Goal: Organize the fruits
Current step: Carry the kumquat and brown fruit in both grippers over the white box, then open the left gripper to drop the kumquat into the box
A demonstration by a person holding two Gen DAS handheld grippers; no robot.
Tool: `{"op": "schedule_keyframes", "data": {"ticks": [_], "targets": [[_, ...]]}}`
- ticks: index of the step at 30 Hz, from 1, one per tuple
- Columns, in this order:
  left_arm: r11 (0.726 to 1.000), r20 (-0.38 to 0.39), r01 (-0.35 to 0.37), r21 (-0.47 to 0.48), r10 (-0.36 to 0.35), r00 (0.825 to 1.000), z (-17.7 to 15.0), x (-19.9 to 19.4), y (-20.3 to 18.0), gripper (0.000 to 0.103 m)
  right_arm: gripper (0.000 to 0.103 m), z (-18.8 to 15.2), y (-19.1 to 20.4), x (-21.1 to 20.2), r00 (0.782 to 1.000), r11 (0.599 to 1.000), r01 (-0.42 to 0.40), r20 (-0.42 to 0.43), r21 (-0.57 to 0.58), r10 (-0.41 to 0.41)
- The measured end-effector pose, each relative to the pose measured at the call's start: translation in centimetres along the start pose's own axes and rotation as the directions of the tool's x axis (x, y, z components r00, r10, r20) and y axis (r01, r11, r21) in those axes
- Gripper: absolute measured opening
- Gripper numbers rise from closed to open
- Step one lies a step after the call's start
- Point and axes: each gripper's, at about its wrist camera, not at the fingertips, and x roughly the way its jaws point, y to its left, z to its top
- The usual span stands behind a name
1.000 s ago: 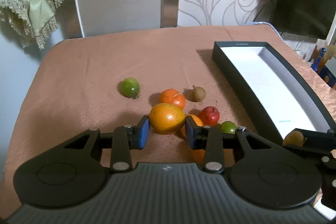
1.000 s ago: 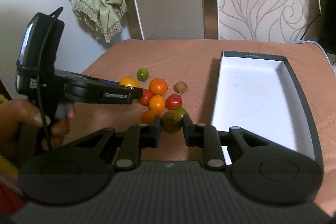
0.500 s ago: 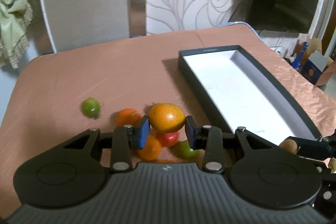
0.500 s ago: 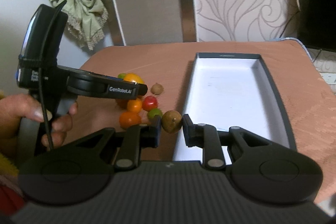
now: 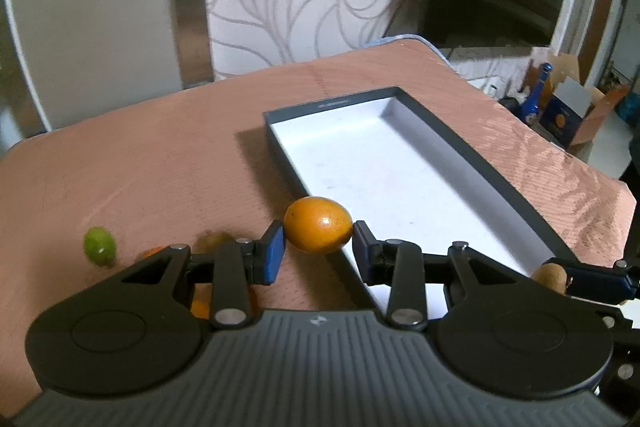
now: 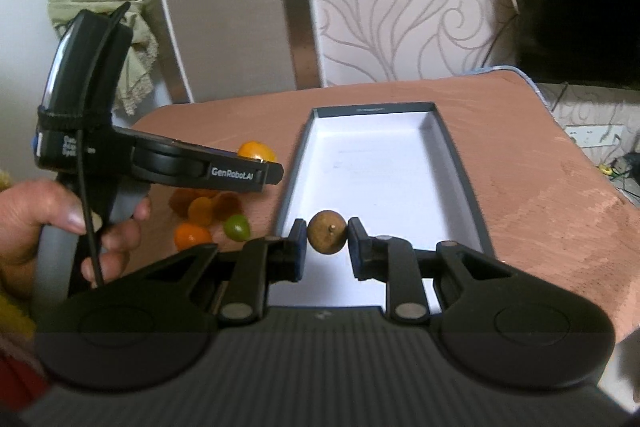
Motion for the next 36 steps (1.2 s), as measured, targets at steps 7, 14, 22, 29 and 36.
{"op": "schedule_keyframes", "data": {"ticks": [7,14,22,29,36], "targets": [[0.999,-0.011,0.032,0.025,-0.032,0.999,1.2,2.2,-1.5,0.042,0.025,-0.2,-1.0,-0.6,0.999,0.999,0.046,0.014,0.028,-0.046],[0.997,-0.027,0.061,0.037,-0.060,0.998,2.3,4.5,-2.7,0.042,0.025,-0.4,-1.4,-1.1,0.997,0.996,0.082,0.012,0.045,-0.082],[0.998,-0.055,0.054,0.039,-0.052,0.997,3.0,7.5,-3.4,0.042,0.025,-0.7,-1.6,-1.7,0.992,0.990,0.126,0.008,0.058,-0.127],[0.998,-0.075,0.044,0.041,-0.040,0.996,3.2,9.6,-3.6,0.042,0.025,-1.1,-1.8,-2.3,0.986,0.984,0.164,0.004,0.075,-0.164],[0.998,-0.097,0.039,0.044,-0.034,0.995,3.3,11.0,-3.9,0.042,0.025,-1.4,-1.6,-3.0,0.982,0.979,0.187,0.007,0.084,-0.188]]}}
